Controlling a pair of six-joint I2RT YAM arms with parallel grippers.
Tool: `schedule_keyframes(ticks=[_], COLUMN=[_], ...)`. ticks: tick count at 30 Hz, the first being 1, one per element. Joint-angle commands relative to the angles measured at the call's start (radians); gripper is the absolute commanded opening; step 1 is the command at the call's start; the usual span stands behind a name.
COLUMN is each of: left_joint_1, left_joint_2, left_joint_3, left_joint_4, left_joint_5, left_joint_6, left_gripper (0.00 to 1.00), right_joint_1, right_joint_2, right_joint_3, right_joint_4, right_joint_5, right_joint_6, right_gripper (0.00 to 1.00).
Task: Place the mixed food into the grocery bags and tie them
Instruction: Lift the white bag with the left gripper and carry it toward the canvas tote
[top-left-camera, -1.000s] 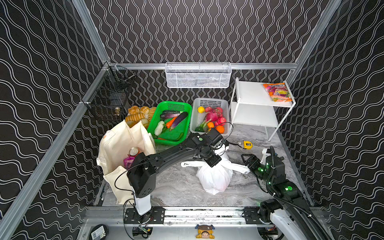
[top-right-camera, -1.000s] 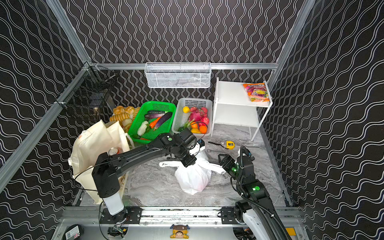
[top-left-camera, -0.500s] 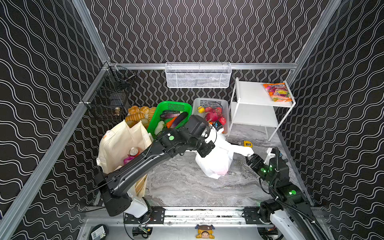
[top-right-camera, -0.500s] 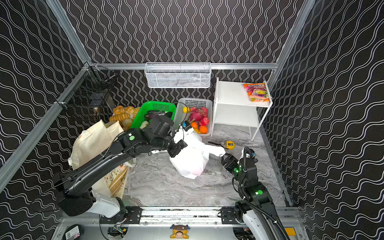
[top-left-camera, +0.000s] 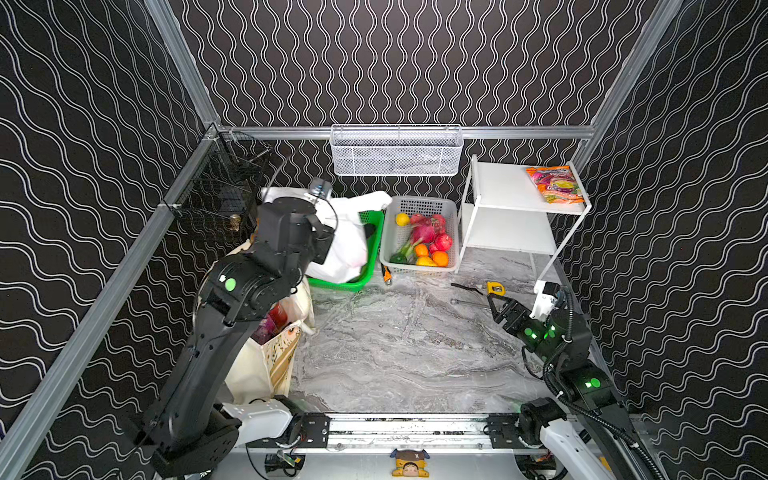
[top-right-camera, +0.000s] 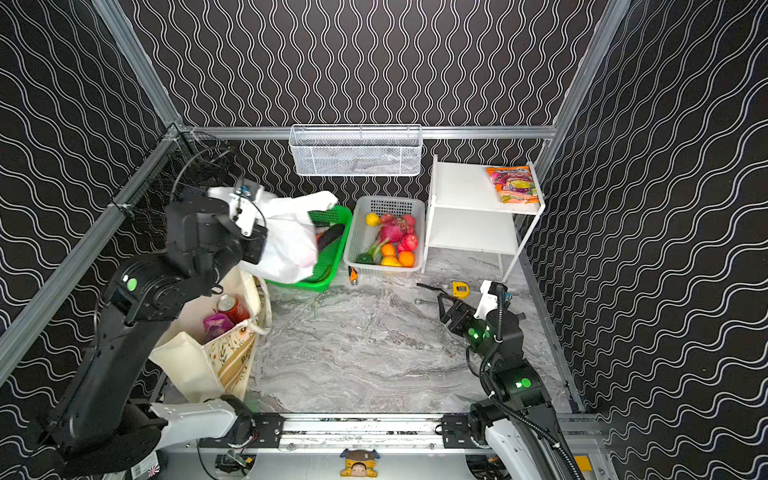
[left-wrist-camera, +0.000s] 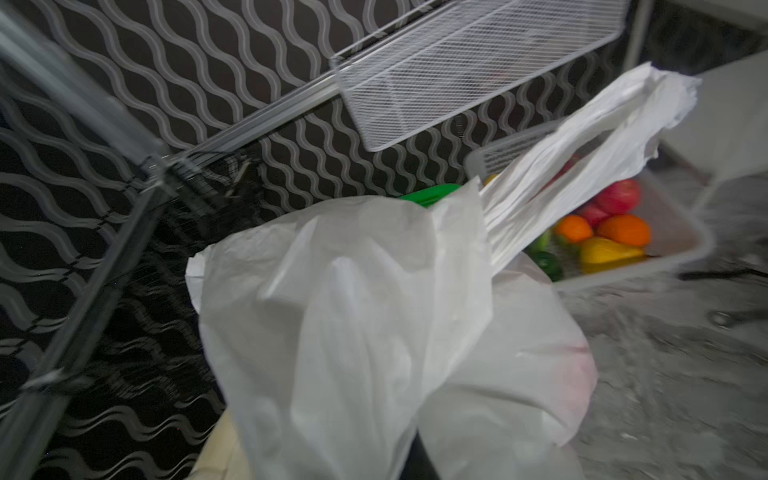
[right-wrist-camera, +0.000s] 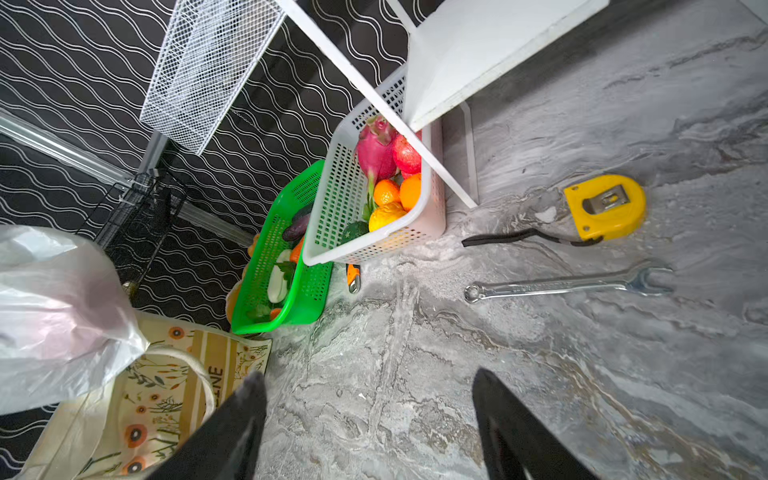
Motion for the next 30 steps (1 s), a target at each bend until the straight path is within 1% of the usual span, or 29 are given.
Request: schedule_keyframes(ticks=[1,3,6,8,11,13,18,20,21,22,24,25,27,28,29,30], left_joint_1=[0.047,0.062,0.085,0.108,0.139,0.143,0.149,0.150,0.150,0.150,0.150,0.150,0.150,0.151,0.153,0.152], left_joint_2=[-0.057,-0.070,-0.069,-0.088,-0.137,-0.145,-0.166,-0.175,-0.177,-0.182,-0.181,-0.169,-0.142,-0.131,-0.130,-0.136], left_joint_3=[-0.039,-0.056,-0.072,-0.100,-0.144,-0.151,-0.167,-0.161,-0.153,-0.149,-0.154,-0.164,-0.189,-0.188,-0.201,-0.227], left_joint_4=[0.092,0.098,0.044,0.024,-0.015,-0.070,-0.115,-0.101,-0.092,-0.079,-0.103,-0.137,-0.218,-0.286,-0.312,-0.318], left_joint_5=[-0.193,-0.262,-0.335,-0.406,-0.400,-0.441,-0.506,-0.539,-0.543,-0.519,-0.404,-0.386,-0.398,-0.371,-0.326,-0.302], left_joint_6=[0.008,0.027,0.013,0.002,-0.055,-0.101,-0.128,-0.105,-0.088,-0.066,-0.043,-0.055,-0.137,-0.244,-0.328,-0.370], left_gripper=[0.00,0.00,0.00,0.00,0.00,0.00,0.00,0.00,0.00,0.00,0.00,0.00,0.00,0.00,0.00,0.00], right_joint_1=[0.001,0.001,0.002,0.001,0.001,0.001,0.002,0.001,0.002,0.002,0.001,0.001,0.002,0.001,0.001,0.001], right_joint_2=[0.012,0.016,0.026,0.033,0.043,0.049,0.091,0.107,0.112,0.113,0.112,0.109,0.107,0.109,0.110,0.112], right_joint_3=[0.015,0.008,0.002,0.009,0.011,0.005,0.015,0.028,0.030,0.031,0.021,0.014,0.009,0.012,0.011,0.009], right_joint_4=[0.026,0.042,0.060,0.056,0.057,0.075,0.103,0.095,0.092,0.092,0.104,0.116,0.125,0.123,0.122,0.123], right_joint_5=[-0.019,-0.024,-0.032,-0.033,-0.031,-0.033,-0.068,-0.079,-0.082,-0.082,-0.084,-0.082,-0.081,-0.079,-0.074,-0.070], right_joint_6=[-0.004,0.004,0.015,0.013,0.008,0.010,0.015,0.010,0.009,0.008,0.014,0.019,0.025,0.026,0.027,0.030], right_gripper=[0.79,0.79,0.79,0.79,0.79,0.79,0.79,0.79,0.79,0.79,0.79,0.79,0.79,0.79,0.79,0.79])
